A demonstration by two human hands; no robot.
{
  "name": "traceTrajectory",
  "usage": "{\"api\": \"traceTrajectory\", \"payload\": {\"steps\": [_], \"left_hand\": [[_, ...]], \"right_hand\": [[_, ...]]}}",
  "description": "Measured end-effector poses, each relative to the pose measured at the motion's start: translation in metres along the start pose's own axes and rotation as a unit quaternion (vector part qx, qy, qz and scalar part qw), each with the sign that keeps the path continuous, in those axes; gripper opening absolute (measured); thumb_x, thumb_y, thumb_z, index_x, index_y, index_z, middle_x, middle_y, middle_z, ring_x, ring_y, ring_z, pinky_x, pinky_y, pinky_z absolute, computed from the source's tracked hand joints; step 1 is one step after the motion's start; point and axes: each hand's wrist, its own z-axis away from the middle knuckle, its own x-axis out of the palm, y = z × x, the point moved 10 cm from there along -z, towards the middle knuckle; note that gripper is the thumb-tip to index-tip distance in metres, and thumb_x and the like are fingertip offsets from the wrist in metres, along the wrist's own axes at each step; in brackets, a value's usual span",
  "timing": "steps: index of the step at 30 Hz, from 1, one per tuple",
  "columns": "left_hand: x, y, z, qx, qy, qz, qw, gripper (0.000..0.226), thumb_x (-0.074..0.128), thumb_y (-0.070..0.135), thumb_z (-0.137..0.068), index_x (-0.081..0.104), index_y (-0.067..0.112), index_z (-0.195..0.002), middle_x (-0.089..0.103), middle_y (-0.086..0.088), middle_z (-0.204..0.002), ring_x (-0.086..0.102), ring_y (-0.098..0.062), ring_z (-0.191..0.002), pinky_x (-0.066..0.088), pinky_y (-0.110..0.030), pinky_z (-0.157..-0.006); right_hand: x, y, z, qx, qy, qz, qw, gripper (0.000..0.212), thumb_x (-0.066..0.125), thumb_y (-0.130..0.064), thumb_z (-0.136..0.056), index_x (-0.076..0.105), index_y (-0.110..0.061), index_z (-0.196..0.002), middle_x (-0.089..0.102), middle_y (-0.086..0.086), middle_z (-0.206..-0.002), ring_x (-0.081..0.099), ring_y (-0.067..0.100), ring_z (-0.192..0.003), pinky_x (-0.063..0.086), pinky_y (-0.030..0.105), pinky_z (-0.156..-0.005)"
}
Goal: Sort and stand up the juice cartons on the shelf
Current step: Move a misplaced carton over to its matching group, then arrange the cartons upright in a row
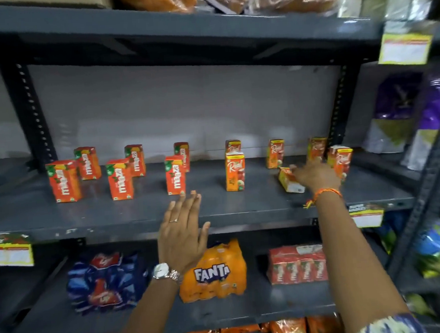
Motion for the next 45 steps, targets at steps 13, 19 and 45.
{"api": "traceTrajectory", "payload": {"steps": [13, 19, 45], "left_hand": [[0.035, 0.056, -0.015, -0.026, 0.004, 0.015, 1.0, 0.047, 0.041, 0.046, -0.094, 0.062, 0.019, -0.126, 0.067, -0.001, -0.126, 0.063, -0.022, -0.113, 0.042, -0.038, -0.091], [0.034, 0.056, -0.014, -0.045, 0.012, 0.013, 0.999, 0.048, 0.039, 0.046, -0.094, 0.063, 0.018, -0.125, 0.067, -0.001, -0.126, 0.063, -0.022, -0.113, 0.041, -0.039, -0.094], [0.025, 0.062, -0.013, -0.055, 0.008, 0.013, 0.998, 0.05, 0.038, 0.044, -0.094, 0.064, 0.016, -0.126, 0.066, -0.003, -0.128, 0.062, -0.024, -0.116, 0.04, -0.042, -0.099]], "right_hand": [[0.056, -0.015, -0.012, -0.036, -0.274, -0.329, 0.903, 0.014, 0.068, -0.01, -0.089, 0.059, -0.003, -0.096, 0.066, 0.014, -0.081, 0.066, 0.019, -0.069, 0.056, 0.03, -0.067], [0.034, -0.011, 0.004, -0.036, -0.319, -0.519, 0.792, 0.016, 0.057, -0.004, -0.097, 0.062, 0.008, -0.106, 0.068, 0.018, -0.097, 0.068, 0.025, -0.082, 0.057, 0.03, -0.071], [0.016, 0.006, -0.032, -0.105, -0.19, -0.443, 0.87, 0.025, 0.07, 0.006, -0.084, 0.059, -0.006, -0.102, 0.067, 0.007, -0.098, 0.066, 0.025, -0.103, 0.055, 0.038, -0.095]]}}
